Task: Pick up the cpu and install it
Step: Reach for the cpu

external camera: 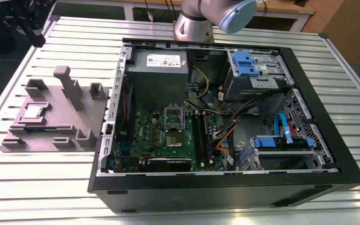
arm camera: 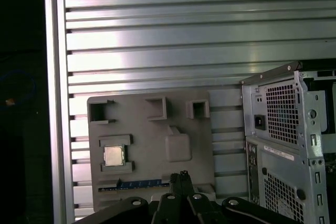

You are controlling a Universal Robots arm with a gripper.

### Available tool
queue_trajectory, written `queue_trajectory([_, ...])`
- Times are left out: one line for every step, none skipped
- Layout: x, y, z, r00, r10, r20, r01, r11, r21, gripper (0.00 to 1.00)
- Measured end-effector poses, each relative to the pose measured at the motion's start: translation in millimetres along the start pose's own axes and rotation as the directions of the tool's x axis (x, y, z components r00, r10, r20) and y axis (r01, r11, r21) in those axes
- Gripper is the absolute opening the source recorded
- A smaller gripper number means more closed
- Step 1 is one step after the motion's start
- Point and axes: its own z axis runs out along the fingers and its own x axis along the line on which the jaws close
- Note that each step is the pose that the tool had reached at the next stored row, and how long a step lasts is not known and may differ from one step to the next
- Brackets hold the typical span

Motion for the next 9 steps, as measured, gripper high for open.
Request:
queue_trajectory([0.1, 0.0, 0.0, 1.0000, 0.000, 0.0001, 0.000, 1.0000, -0.0001, 0.10])
queue_trajectory([0.2, 0.0, 0.0, 1.0000, 0.000, 0.0001, 0.000, 1.0000, 0.0000, 0.10])
queue_trajectory([0.6, 0.0, 0.0, 1.0000, 0.000, 0.0000, 0.000, 1.0000, 0.0000, 0.10])
queue_trajectory([1.9, -0.1, 0.0, 1.0000, 0.000, 0.0002, 0.000, 1.0000, -0.0001, 0.10])
queue_trajectory([1.9, -0.1, 0.0, 1.0000, 0.000, 0.0001, 0.000, 1.0000, 0.0000, 0.10])
queue_trajectory([1.9, -0.1, 0.0, 1.0000, 0.000, 0.0001, 0.000, 1.0000, -0.0001, 0.10])
queue_trajectory([2.1, -0.1, 0.0, 1.0000, 0.000, 0.0001, 0.000, 1.0000, -0.0001, 0.10])
queue_trajectory([2.2, -0.1, 0.0, 1.0000, 0.000, 0.0001, 0.000, 1.0000, 0.0000, 0.10])
queue_trajectory([3.6, -0.3, 0.2, 1.0000, 0.000, 0.0001, 0.000, 1.0000, -0.0001, 0.10])
